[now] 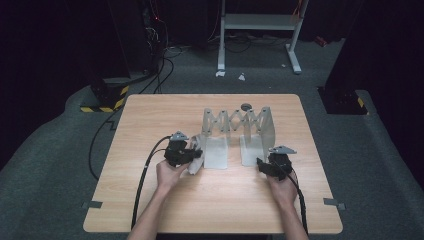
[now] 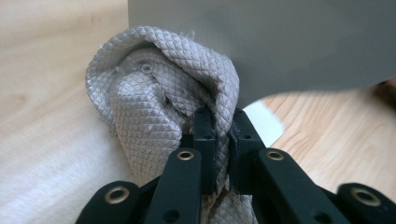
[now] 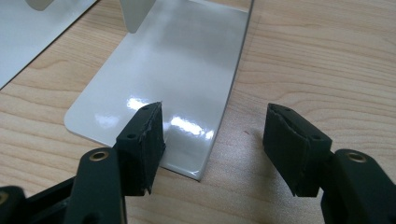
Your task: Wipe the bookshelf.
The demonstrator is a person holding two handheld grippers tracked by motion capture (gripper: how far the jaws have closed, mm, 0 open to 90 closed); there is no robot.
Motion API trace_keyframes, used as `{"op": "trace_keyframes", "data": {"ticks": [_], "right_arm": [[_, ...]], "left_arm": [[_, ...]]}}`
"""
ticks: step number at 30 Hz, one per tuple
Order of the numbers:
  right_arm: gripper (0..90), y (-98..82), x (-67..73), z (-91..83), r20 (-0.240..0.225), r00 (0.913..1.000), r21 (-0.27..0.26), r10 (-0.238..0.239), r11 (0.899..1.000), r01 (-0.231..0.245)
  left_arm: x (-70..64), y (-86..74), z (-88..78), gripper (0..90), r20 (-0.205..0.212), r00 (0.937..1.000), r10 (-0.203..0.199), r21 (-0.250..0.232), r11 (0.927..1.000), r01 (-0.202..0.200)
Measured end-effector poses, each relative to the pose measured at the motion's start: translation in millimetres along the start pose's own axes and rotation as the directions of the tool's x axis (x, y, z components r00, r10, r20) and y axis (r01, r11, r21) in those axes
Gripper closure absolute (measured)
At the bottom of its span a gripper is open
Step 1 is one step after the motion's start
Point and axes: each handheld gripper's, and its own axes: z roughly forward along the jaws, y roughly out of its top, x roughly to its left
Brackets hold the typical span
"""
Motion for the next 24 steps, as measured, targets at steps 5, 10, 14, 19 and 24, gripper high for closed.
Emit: {"op": "trace_keyframes", "data": {"ticks": [5, 10, 14, 19, 24], "right_arm": [[38.1, -0.2, 0.1, -0.2, -0.001, 1.0, 0.0, 0.0, 1.0, 0.0], [38.1, -0.2, 0.1, -0.2, -0.001, 1.0, 0.001, 0.0, 1.0, 0.0], [38.1, -0.2, 0.1, -0.2, -0.001, 1.0, 0.001, 0.0, 1.0, 0.0], [38.0, -0.3, 0.2, -0.3, 0.0, 1.0, 0.001, 0.0, 1.0, 0.0], [38.0, -0.3, 0.1, -0.3, 0.0, 1.0, 0.001, -0.001, 1.0, 0.001]], "left_arm": [[-7.0, 13.9, -17.5, 83.0, 0.006, 0.9998, 0.018, -0.037, 0.9992, -0.018], [-10.9, 19.3, -29.8, 83.1, 0.023, 0.9996, 0.017, -0.066, 0.9977, -0.015], [-14.1, 23.5, -40.2, 83.0, 0.033, 0.9993, 0.017, -0.085, 0.9963, -0.014], [-18.4, 28.4, -49.1, 83.0, 0.032, 0.9993, 0.019, -0.101, 0.9948, -0.016], [-20.2, 30.3, -54.4, 83.1, 0.037, 0.999, 0.026, -0.108, 0.994, -0.022]]}}
